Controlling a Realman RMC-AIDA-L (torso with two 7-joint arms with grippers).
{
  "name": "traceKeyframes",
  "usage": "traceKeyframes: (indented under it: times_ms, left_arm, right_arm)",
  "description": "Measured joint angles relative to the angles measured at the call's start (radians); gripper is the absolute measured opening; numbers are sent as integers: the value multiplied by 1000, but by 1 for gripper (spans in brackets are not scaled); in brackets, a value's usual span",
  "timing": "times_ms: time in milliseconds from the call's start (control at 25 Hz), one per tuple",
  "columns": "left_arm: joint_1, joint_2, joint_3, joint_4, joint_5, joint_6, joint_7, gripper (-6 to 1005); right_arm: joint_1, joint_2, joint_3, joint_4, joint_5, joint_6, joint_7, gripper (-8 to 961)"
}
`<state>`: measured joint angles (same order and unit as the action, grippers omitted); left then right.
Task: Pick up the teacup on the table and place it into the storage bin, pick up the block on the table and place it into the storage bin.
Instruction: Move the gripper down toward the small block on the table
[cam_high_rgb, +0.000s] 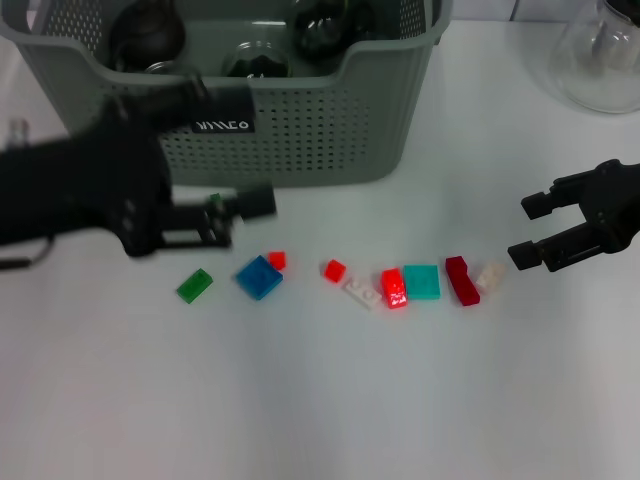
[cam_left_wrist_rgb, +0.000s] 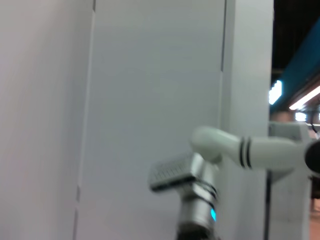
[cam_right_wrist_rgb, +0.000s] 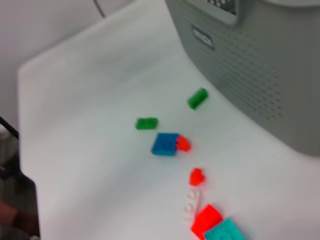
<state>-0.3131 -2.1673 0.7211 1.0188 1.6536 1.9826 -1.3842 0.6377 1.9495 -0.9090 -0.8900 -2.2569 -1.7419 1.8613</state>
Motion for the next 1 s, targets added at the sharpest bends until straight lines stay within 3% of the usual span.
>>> traceKeyframes:
  times_ms: [280, 640, 800, 1000]
  left_arm:
    - [-10, -1, 21, -107, 228, -75, 210, 864]
    - [-18, 0, 35, -105, 356, -220, 254, 860]
    - [-24, 0, 26, -113, 347, -226, 255, 859]
    - [-34, -3, 26, -128, 346, -243, 256, 859]
  right_arm:
    - [13, 48, -5, -60, -131, 49, 45, 912]
    - [51, 131, -10, -104, -327, 95, 62, 912]
    - [61, 145, -42, -105, -360, 107, 61, 912]
    - [60, 147, -100, -99, -361, 139, 58, 912]
